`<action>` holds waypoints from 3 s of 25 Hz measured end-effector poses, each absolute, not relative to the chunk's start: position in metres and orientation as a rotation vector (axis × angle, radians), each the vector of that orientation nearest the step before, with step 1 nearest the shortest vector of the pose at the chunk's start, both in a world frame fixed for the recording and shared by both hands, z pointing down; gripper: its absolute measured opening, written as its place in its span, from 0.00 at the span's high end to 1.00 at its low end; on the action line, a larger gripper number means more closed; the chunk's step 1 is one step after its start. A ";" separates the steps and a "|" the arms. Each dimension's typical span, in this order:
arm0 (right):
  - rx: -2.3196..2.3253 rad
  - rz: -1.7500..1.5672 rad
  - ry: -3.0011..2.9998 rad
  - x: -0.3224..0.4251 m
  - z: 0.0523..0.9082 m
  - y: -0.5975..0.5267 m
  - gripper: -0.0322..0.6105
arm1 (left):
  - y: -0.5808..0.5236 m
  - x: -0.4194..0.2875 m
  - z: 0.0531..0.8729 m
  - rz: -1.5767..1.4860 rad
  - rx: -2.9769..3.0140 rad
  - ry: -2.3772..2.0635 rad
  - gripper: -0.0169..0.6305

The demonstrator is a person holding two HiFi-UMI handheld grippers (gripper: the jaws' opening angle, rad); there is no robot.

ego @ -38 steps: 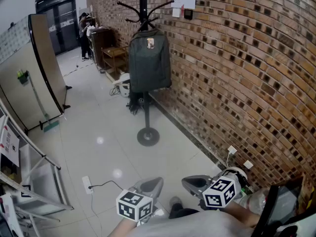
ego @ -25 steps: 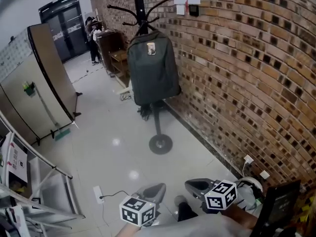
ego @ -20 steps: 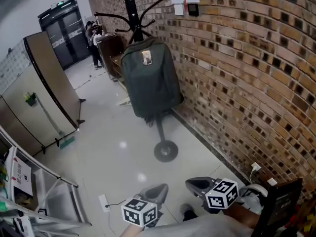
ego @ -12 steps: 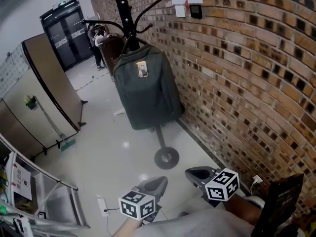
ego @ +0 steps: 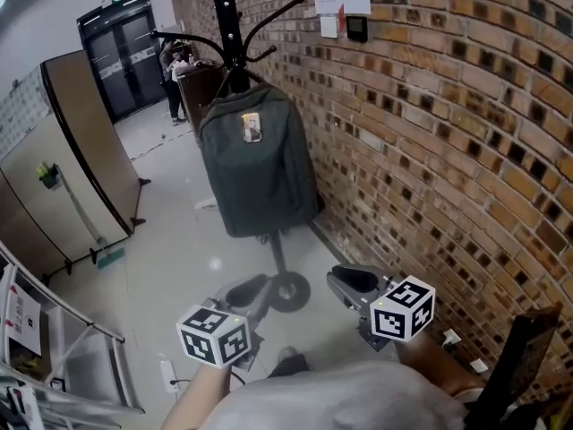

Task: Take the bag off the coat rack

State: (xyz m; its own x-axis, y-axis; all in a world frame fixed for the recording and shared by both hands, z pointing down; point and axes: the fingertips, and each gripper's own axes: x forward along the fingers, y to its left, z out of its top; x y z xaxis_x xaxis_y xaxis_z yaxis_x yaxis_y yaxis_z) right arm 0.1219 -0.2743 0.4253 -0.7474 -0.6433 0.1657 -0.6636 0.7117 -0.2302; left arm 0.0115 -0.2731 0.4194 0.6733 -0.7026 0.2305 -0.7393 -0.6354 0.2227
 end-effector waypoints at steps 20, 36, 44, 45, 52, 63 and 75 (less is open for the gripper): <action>1.206 0.163 -2.879 0.083 0.330 -0.465 0.32 | -0.461 -0.082 0.325 0.021 2.692 -1.396 0.43; 1.346 0.040 -2.828 0.069 0.281 -0.603 0.22 | -0.593 -0.090 0.294 0.076 2.761 -1.266 0.27; 1.327 0.069 -2.857 0.061 0.292 -0.609 0.34 | -0.599 -0.088 0.300 0.060 2.759 -1.269 0.35; 1.331 0.070 -2.851 0.061 0.293 -0.609 0.35 | -0.599 -0.088 0.301 0.061 2.759 -1.269 0.37; 1.345 0.101 -2.824 0.061 0.293 -0.609 0.41 | -0.599 -0.086 0.299 0.068 2.728 -1.243 0.44; 1.368 0.082 -2.866 0.068 0.256 -0.582 0.51 | -0.572 -0.077 0.263 0.025 2.729 -1.234 0.51; 1.323 0.148 -2.887 0.088 0.286 -0.471 0.52 | -0.459 -0.056 0.289 0.039 2.667 -1.259 0.51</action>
